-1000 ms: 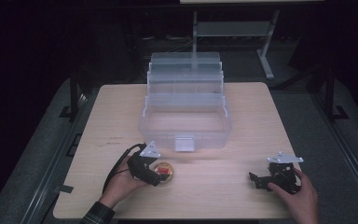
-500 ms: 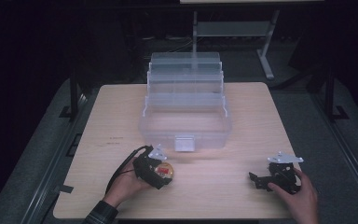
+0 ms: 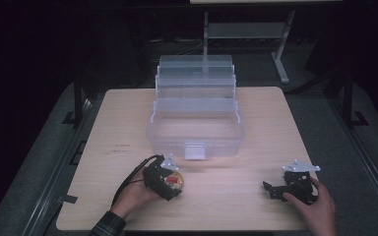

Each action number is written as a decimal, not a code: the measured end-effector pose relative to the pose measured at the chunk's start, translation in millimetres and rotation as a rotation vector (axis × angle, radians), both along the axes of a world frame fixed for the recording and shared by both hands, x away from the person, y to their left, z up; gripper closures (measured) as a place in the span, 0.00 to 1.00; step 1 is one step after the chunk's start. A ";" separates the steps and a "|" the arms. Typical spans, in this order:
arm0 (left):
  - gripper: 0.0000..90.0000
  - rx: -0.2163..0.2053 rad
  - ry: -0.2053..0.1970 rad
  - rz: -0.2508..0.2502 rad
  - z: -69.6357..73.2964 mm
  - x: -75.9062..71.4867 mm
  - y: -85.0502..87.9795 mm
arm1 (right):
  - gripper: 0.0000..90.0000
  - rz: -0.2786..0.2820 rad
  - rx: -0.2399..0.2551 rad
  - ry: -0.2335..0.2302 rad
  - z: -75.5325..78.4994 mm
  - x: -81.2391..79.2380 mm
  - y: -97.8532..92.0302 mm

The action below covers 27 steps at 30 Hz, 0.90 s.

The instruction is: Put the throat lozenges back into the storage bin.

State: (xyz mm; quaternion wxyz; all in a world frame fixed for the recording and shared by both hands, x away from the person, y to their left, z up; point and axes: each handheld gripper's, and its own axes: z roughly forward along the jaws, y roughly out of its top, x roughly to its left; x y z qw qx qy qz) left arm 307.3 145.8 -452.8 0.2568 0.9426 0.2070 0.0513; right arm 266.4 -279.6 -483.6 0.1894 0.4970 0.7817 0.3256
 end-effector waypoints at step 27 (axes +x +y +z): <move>0.22 -0.015 0.020 -0.002 2.7 0.2 2.3 | 0.00 0.000 0.000 0.000 0.0 0.0 0.0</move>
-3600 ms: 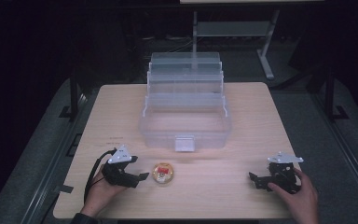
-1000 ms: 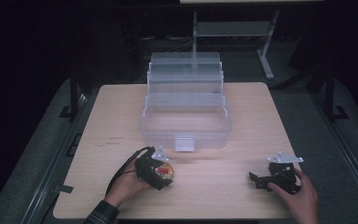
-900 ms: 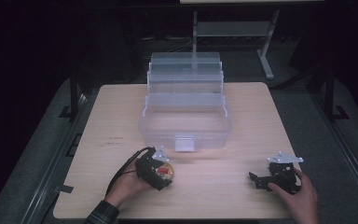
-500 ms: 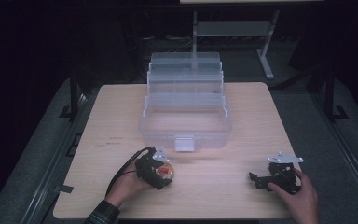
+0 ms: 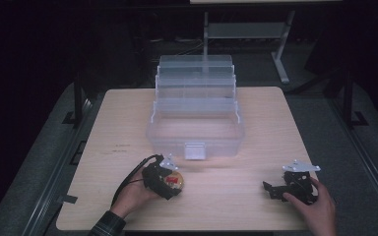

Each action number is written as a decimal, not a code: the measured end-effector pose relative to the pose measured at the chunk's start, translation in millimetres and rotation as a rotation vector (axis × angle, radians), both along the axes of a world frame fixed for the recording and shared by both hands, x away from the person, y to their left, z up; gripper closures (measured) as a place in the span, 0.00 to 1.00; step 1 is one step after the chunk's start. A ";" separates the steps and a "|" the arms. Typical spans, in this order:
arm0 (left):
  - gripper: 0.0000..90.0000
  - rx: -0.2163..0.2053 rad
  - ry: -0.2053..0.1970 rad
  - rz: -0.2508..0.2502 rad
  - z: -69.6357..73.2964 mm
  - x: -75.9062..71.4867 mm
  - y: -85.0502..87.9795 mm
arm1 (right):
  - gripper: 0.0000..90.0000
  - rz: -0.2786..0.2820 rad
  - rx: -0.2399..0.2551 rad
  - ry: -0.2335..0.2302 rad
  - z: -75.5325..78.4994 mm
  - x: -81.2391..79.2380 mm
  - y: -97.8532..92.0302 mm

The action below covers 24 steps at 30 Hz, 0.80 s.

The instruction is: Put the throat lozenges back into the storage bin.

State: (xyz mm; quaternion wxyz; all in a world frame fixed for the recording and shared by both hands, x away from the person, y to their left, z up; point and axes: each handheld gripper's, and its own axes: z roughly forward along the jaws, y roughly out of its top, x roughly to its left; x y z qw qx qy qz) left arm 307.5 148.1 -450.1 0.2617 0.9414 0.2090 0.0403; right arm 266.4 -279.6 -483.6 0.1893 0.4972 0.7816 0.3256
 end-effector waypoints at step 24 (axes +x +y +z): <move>0.22 -0.036 -0.005 0.012 18.8 2.1 2.2 | 0.00 0.000 0.000 0.000 0.0 0.0 0.0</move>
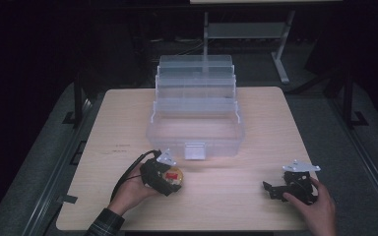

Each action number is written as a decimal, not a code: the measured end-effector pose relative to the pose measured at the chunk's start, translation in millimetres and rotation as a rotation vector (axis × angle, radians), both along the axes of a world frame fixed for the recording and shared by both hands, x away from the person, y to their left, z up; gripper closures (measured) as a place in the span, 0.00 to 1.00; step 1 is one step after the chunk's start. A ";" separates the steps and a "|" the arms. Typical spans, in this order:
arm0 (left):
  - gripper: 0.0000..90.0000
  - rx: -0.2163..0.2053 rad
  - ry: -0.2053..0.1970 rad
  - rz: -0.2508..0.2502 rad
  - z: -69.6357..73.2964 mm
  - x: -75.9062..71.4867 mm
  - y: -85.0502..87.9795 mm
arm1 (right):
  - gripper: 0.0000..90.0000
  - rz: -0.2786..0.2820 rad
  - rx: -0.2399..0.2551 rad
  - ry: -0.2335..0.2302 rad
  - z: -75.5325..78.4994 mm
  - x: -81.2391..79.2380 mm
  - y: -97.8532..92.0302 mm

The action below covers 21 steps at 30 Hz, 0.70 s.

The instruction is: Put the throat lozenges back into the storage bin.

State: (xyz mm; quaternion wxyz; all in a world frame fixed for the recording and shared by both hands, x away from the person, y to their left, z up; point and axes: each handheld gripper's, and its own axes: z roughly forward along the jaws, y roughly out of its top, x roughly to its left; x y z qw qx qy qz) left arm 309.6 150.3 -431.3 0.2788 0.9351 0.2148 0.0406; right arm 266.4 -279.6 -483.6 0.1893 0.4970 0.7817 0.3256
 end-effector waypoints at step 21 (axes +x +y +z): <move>0.22 -0.021 -0.011 0.007 15.8 3.2 3.4 | 0.00 0.000 0.000 0.000 0.0 0.0 0.0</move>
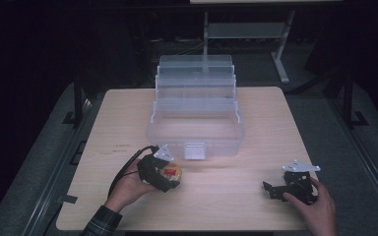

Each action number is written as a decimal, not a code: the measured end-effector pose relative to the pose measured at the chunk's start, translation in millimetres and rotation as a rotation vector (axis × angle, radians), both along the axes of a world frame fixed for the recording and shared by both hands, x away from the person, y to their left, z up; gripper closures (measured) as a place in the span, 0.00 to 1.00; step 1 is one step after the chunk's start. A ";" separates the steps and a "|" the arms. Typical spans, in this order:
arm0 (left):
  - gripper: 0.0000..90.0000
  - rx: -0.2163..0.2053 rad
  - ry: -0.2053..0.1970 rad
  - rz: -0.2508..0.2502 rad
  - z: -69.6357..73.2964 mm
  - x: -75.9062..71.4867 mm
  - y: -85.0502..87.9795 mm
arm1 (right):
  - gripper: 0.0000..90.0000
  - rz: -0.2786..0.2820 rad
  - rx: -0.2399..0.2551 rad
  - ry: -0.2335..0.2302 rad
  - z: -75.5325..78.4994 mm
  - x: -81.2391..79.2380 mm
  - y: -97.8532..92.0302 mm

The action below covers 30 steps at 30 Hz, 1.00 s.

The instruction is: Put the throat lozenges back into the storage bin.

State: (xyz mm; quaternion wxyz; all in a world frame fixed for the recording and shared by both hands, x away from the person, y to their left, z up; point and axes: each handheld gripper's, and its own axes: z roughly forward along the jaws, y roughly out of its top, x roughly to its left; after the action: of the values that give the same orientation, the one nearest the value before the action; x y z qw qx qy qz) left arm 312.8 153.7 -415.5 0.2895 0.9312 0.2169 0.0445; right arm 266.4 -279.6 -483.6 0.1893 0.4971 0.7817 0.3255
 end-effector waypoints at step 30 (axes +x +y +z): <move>0.22 0.007 -0.016 -0.021 22.9 7.3 -3.9 | 0.00 0.000 0.000 0.000 0.0 0.0 0.0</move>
State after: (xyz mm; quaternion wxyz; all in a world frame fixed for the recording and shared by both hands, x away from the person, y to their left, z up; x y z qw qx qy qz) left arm 320.1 149.8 -392.5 0.2886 0.9340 0.2045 0.0497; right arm 266.4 -279.6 -483.6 0.1893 0.4970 0.7817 0.3256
